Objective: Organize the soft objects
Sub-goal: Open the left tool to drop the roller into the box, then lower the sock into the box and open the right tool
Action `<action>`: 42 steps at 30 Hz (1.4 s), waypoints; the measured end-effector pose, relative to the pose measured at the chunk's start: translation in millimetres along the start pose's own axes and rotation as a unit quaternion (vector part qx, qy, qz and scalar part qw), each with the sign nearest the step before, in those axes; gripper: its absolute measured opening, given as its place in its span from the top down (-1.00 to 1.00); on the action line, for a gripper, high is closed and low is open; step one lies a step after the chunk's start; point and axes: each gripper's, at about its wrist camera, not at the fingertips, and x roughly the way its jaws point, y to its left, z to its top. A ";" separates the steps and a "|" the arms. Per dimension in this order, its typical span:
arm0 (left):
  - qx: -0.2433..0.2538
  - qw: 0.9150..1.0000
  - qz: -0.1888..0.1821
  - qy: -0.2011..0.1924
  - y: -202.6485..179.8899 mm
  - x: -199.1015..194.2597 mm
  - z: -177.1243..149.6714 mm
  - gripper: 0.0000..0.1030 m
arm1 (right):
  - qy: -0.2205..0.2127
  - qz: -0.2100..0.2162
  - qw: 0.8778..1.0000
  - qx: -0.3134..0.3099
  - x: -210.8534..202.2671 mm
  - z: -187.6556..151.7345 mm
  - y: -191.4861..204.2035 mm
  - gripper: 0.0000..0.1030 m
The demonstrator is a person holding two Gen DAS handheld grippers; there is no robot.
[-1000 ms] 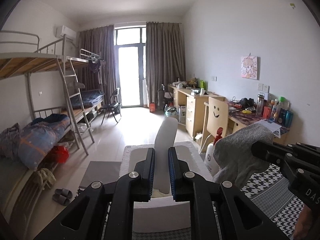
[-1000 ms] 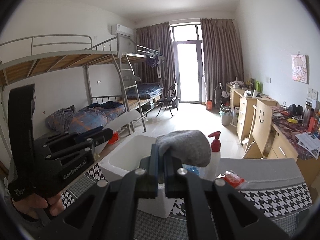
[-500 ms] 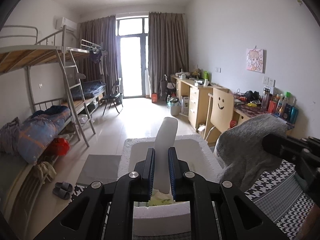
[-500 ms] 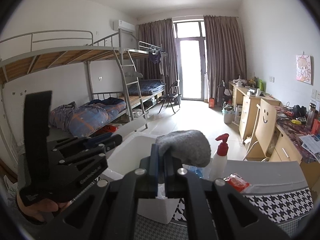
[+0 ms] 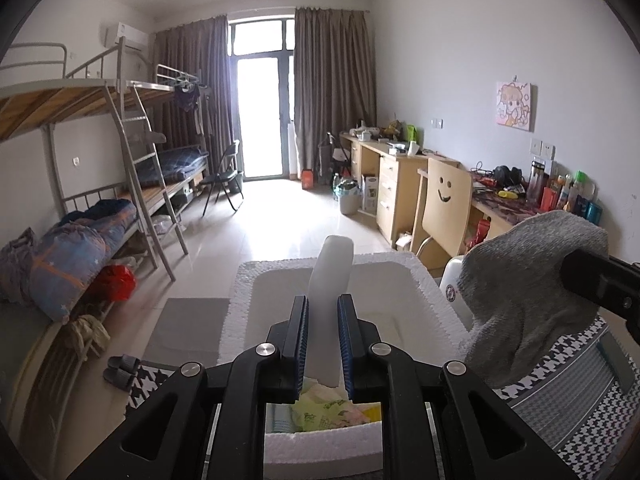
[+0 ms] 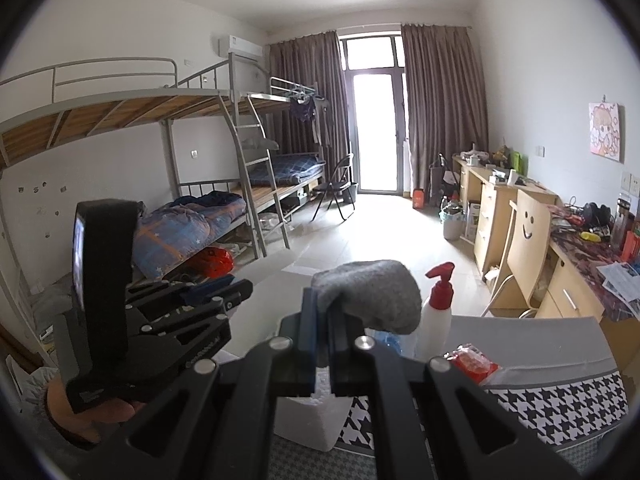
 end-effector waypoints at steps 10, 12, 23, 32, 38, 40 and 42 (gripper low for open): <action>0.011 1.000 0.004 0.007 6.2 5.8 -5.8 -0.47 | 0.004 -0.010 1.000 0.008 4.9 0.0 -4.0 0.88; 0.008 1.000 0.009 -0.004 8.3 0.4 -6.5 -0.59 | 0.004 -0.010 1.000 0.008 5.1 0.4 -4.1 0.88; -0.007 0.999 0.031 -0.027 24.1 -18.7 -3.9 -0.98 | 0.006 -0.002 1.000 0.000 12.8 5.2 4.7 0.88; -0.023 0.998 0.042 -0.036 36.2 -33.7 -8.0 -0.98 | 0.002 0.005 1.000 -0.007 18.8 9.4 13.3 0.88; -0.036 0.997 0.050 -0.039 47.2 -41.8 -13.6 -0.98 | 0.008 0.011 1.000 -0.010 26.4 10.0 19.4 0.88; -0.034 0.997 0.053 -0.039 48.7 -43.8 -15.8 -0.98 | 0.009 0.013 1.000 -0.011 28.8 10.8 21.2 0.88; -0.036 0.997 0.054 -0.040 51.5 -45.7 -16.9 -0.98 | 0.011 0.017 1.000 -0.012 31.2 11.4 22.4 0.88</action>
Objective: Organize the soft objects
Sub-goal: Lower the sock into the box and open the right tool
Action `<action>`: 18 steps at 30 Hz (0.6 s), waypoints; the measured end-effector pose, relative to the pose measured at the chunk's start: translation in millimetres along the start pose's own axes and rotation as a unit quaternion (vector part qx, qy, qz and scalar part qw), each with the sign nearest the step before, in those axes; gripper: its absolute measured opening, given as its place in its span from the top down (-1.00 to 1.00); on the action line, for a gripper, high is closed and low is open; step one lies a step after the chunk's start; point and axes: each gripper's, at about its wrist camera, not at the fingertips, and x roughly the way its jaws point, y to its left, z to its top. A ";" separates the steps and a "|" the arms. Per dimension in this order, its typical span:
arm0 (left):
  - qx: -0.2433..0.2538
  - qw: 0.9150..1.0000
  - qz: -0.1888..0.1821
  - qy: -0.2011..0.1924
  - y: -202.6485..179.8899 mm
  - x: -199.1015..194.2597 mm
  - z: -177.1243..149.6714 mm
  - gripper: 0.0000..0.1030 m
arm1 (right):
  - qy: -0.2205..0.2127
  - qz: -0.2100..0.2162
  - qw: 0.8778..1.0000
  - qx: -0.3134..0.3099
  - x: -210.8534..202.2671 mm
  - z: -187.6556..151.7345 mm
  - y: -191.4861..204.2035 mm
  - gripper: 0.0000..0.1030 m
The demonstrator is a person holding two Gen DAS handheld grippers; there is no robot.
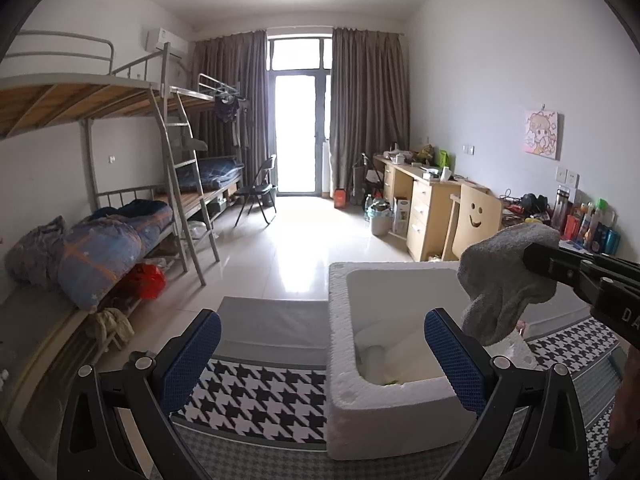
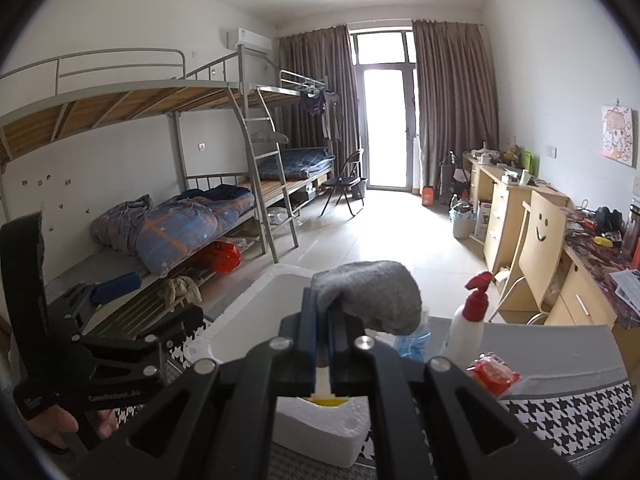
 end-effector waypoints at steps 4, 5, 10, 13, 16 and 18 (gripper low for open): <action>-0.004 1.000 0.004 -0.002 7.2 -1.8 -2.2 -0.98 | 0.003 0.003 1.000 -0.003 3.1 -0.2 1.4 0.88; -0.005 1.000 0.005 -0.002 8.6 -1.5 -2.7 -0.98 | 0.005 0.004 1.000 -0.003 4.5 -0.2 1.6 0.88; -0.009 1.000 0.010 0.004 15.2 -0.2 -7.3 -0.98 | 0.011 0.004 1.000 -0.007 11.1 -0.1 4.2 0.88; -0.010 1.000 0.013 0.003 18.5 -1.1 -9.3 -0.98 | 0.015 0.006 1.000 -0.006 15.9 0.0 5.0 0.88; -0.013 1.000 0.017 0.004 23.6 -1.6 -11.4 -0.98 | 0.019 0.009 1.000 -0.007 20.3 0.7 7.0 0.88; -0.016 1.000 0.021 0.004 27.5 -1.7 -12.6 -0.98 | 0.022 0.011 1.000 -0.006 23.4 0.8 7.9 0.88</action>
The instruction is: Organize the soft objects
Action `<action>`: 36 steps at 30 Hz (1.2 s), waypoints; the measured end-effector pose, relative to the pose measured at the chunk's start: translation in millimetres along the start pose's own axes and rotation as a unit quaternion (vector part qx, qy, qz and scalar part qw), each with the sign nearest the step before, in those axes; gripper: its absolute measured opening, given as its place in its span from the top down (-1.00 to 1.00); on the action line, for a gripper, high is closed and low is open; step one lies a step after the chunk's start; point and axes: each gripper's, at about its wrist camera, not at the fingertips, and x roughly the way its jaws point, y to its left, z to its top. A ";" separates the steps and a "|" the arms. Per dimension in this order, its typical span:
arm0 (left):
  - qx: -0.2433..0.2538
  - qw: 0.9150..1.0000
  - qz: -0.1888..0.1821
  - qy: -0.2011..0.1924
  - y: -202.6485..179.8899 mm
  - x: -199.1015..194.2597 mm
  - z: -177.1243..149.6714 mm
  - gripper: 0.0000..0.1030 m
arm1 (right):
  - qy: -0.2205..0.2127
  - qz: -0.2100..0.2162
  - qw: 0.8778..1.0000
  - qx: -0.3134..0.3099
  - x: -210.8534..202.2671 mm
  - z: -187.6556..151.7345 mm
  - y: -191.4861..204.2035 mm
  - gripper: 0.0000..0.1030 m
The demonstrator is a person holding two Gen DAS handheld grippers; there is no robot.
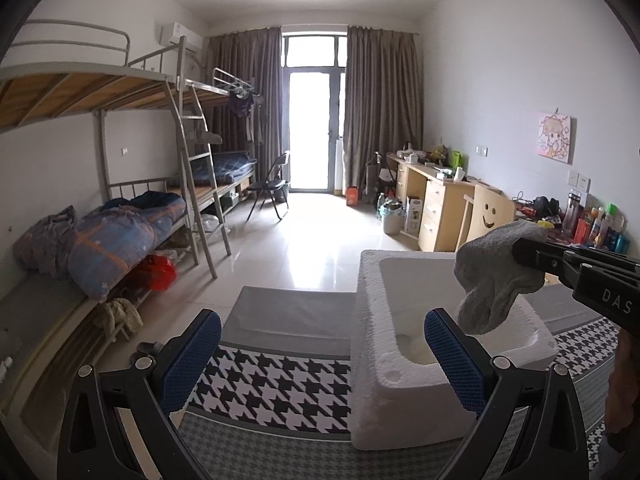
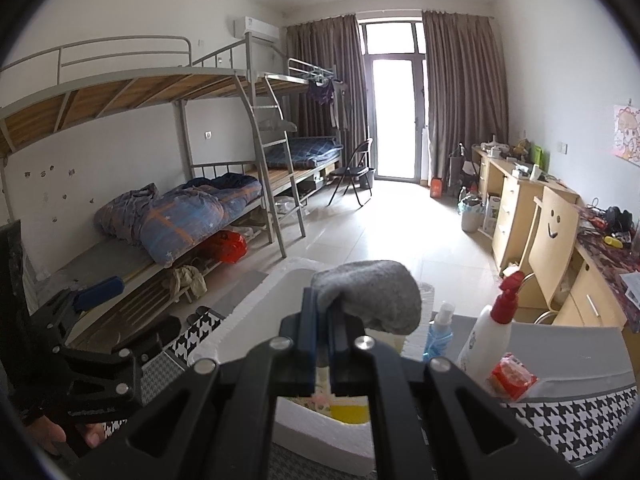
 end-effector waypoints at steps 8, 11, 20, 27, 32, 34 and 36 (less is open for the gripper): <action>-0.005 1.000 0.006 0.001 9.5 -1.7 -3.4 -0.98 | 0.021 0.003 1.000 0.004 16.7 -0.9 2.4 0.88; -0.005 1.000 0.007 0.002 10.2 -0.4 -2.4 -0.98 | 0.031 0.001 1.000 -0.004 22.8 -3.0 4.9 0.71; -0.009 1.000 0.007 0.005 16.7 1.0 -4.8 -0.98 | 0.089 -0.001 0.996 0.015 41.9 -13.8 -4.3 -0.19; -0.011 1.000 0.005 0.003 15.7 -2.1 -6.1 -0.98 | 0.113 -0.007 0.994 -0.005 35.4 -17.1 -0.7 -0.19; -0.007 1.000 0.003 0.000 13.2 -6.6 -7.2 -0.98 | 0.113 -0.023 0.993 -0.011 27.3 -12.9 -4.7 -0.19; -0.006 1.000 0.002 -0.001 12.7 -8.2 -7.1 -0.98 | 0.114 -0.028 0.993 -0.023 25.3 -11.5 -3.1 -0.20; -0.009 1.000 0.001 -0.004 11.7 -10.9 -7.4 -0.98 | 0.112 -0.031 0.993 -0.032 22.0 -10.2 -1.7 -0.20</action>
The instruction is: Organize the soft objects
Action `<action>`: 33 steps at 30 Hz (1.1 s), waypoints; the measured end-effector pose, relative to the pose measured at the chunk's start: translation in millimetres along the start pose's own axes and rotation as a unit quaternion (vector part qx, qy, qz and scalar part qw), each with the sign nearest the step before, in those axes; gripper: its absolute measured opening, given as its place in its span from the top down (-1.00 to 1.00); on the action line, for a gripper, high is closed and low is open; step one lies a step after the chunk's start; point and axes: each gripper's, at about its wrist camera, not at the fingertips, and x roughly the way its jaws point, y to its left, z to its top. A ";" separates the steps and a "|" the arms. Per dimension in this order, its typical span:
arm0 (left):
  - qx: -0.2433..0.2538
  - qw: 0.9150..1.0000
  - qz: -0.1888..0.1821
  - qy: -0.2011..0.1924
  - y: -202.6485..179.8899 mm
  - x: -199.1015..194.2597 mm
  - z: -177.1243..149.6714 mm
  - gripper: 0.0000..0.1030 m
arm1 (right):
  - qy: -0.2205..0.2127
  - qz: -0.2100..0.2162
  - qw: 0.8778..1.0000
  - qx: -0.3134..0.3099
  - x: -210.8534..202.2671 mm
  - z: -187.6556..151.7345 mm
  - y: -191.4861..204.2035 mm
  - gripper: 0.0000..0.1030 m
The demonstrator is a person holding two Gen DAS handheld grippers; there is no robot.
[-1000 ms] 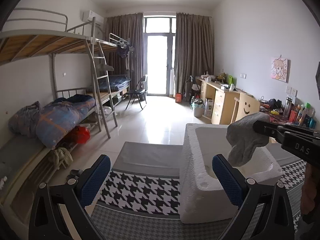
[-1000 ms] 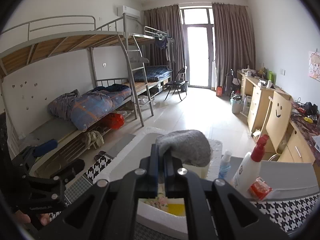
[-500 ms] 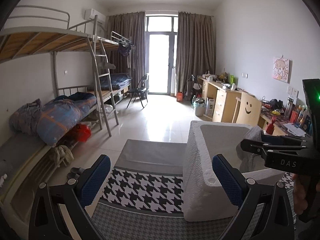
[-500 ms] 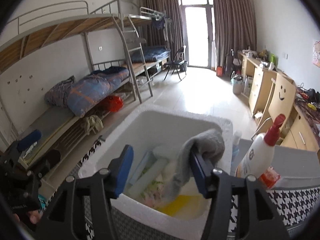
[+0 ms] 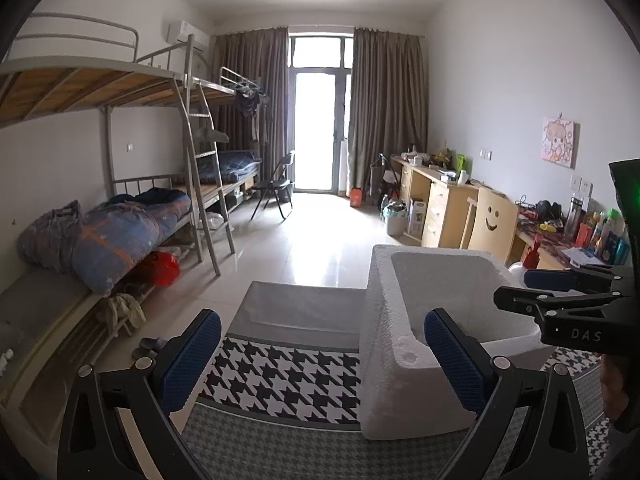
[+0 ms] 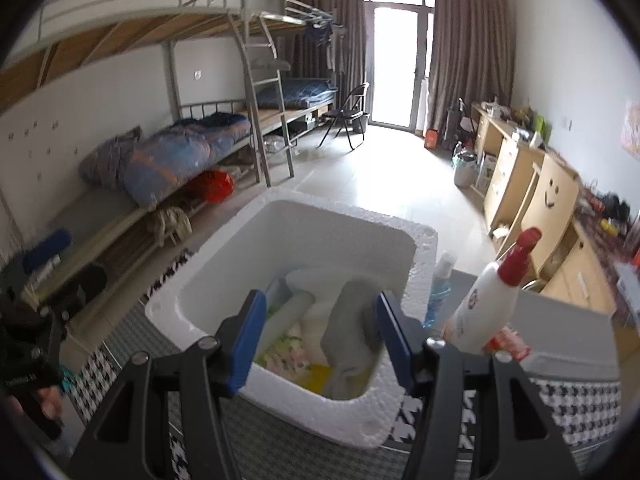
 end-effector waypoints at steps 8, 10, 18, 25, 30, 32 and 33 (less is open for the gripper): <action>0.005 1.000 -0.001 -0.003 -4.1 -5.9 2.5 -0.98 | -0.017 0.009 1.000 0.006 -10.6 -3.4 2.3 -0.21; 0.007 1.000 -0.003 -0.005 -5.8 -9.1 2.5 -0.98 | -0.023 0.007 1.000 0.008 -14.8 -4.8 2.2 -0.28; 0.010 1.000 -0.008 -0.015 -12.5 -26.4 2.4 -0.98 | -0.069 -0.006 0.998 0.005 -42.1 -13.1 8.1 -0.76; 0.019 0.999 -0.018 -0.023 -19.1 -43.5 -1.0 -0.98 | -0.088 -0.012 0.996 0.014 -60.7 -24.0 9.4 -0.78; 0.025 0.999 -0.026 -0.026 -23.8 -54.4 -2.5 -0.98 | -0.098 -0.012 0.995 0.022 -74.4 -33.6 10.5 -0.78; 0.027 0.999 -0.028 -0.029 -25.8 -59.3 -3.0 -0.98 | -0.102 -0.013 0.994 0.022 -80.6 -36.7 11.6 -0.78; 0.028 0.999 -0.029 -0.030 -26.3 -61.5 -3.0 -0.98 | -0.105 -0.012 0.994 0.022 -83.4 -37.4 12.2 -0.78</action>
